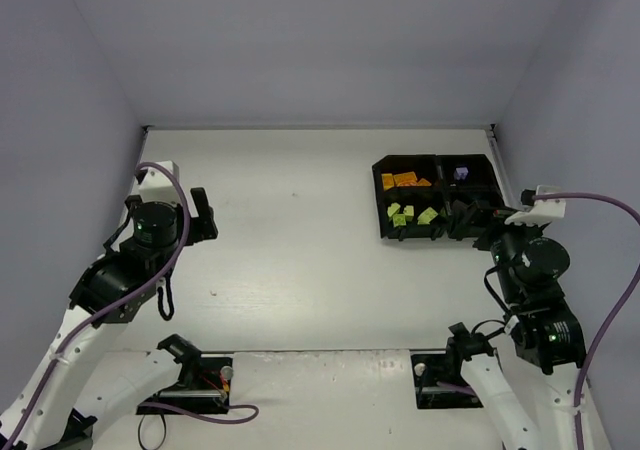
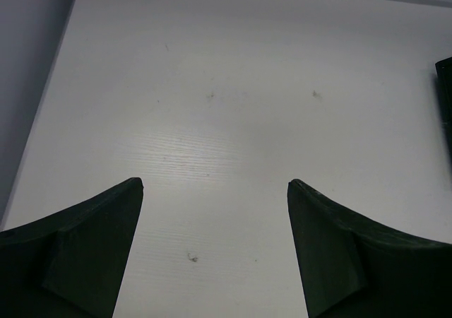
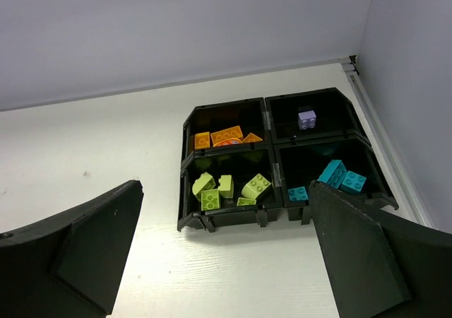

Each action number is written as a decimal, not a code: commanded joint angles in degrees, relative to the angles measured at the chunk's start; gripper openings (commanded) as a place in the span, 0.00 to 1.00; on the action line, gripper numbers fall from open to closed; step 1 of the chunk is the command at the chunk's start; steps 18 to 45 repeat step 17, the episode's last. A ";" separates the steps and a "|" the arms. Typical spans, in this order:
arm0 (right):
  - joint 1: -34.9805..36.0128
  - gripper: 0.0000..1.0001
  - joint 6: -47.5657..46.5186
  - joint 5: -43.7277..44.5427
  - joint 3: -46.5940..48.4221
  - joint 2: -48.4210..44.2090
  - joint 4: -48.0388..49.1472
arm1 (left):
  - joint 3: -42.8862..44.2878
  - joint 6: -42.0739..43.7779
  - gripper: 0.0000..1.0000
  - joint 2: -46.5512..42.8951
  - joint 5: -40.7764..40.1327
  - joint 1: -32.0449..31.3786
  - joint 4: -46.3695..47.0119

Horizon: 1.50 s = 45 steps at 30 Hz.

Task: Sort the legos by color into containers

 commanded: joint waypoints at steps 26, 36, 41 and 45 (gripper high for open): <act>2.35 1.00 -2.40 3.05 1.06 -1.21 0.32 | 1.13 -2.20 0.76 0.29 -0.61 0.35 1.40; 2.35 1.00 -2.40 3.05 1.06 -1.21 0.32 | 1.13 -2.20 0.76 0.29 -0.61 0.35 1.40; 2.35 1.00 -2.40 3.05 1.06 -1.21 0.32 | 1.13 -2.20 0.76 0.29 -0.61 0.35 1.40; 2.35 1.00 -2.40 3.05 1.06 -1.21 0.32 | 1.13 -2.20 0.76 0.29 -0.61 0.35 1.40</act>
